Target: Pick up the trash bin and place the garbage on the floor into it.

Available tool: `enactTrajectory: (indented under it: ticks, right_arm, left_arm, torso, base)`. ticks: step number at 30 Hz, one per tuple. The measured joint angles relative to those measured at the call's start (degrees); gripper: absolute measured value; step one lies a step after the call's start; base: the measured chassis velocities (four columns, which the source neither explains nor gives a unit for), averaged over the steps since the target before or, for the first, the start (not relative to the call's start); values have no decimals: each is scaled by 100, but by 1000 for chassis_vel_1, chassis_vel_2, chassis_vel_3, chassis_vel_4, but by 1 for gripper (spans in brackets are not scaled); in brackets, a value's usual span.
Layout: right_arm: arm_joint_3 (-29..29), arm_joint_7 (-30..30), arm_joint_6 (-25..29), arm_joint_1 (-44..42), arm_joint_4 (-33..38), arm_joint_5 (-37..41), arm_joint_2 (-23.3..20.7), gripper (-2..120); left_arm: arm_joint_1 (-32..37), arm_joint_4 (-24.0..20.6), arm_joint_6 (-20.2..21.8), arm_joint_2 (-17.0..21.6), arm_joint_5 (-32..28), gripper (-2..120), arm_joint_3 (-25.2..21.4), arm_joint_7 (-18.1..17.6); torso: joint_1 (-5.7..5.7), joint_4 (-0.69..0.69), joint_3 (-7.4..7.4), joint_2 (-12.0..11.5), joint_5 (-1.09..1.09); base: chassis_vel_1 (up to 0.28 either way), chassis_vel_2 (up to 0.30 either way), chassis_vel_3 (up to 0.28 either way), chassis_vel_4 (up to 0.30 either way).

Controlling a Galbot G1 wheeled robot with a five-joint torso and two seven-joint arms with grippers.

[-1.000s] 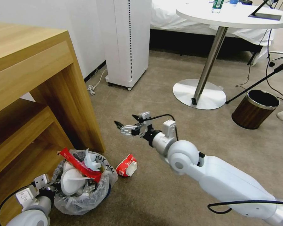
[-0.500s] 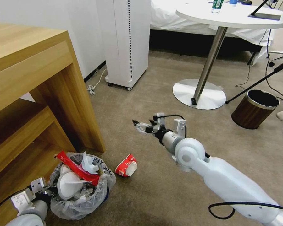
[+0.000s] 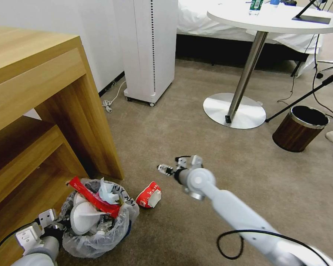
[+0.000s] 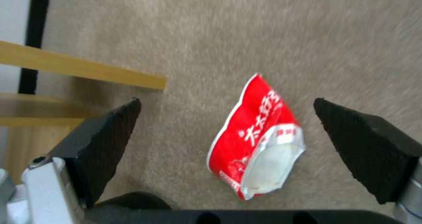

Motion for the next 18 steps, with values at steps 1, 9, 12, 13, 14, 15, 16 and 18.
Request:
enactTrajectory:
  ticks: [1, 9, 12, 13, 14, 15, 16, 18]
  right_arm:
    - [-34, 10, 21, 3, -229, -11, 170, 100]
    - [-165, 12, 170, -62, -889, -241, 661, 100]
    - [-218, -21, 195, -58, -1063, -283, 747, 100]
    - [-245, -39, 210, -55, -1133, -305, 783, 100]
    - [-271, -74, 211, -51, -1198, -320, 809, 99]
    - [-286, -96, 210, -49, -1251, -337, 828, 99]
    - [-286, -96, 210, -49, -1251, -337, 828, 99]
    - [-324, -165, 215, -45, -1447, -401, 895, 99]
  left_arm:
    - [-1, 0, -19, -23, 23, 1, 6, 4]
    - [-44, 23, -81, -48, 47, 1, 3, 10]
    - [-55, 32, -90, -50, 47, 1, 6, 10]
    - [-59, 33, -91, -50, 47, 1, 9, 10]
    - [-67, 36, -92, -51, 47, 1, 12, 11]
    - [-73, 40, -95, -50, 47, 1, 15, 11]
    - [-73, 40, -95, -50, 47, 1, 15, 11]
    - [-88, 56, -106, -49, 47, 1, 32, 11]
  torso:
    - [0, -2, 0, 0, -1]
    - [0, -2, -1, 0, -1]
    - [0, -2, 0, 0, -1]
    - [0, -2, 0, 0, 0]
    - [0, -2, -1, 0, 0]
    - [0, -2, -1, 0, 0]
    - [0, -2, -1, 0, 0]
    - [0, -2, 0, 0, 0]
  base:
    - [0, 0, 0, 0]
    - [0, 0, 0, 0]
    - [0, 0, 0, 0]
    - [0, 0, 0, 0]
    - [0, 0, 0, 0]
    - [0, 0, 0, 0]
    - [0, 0, 0, 0]
    - [0, 0, 0, 0]
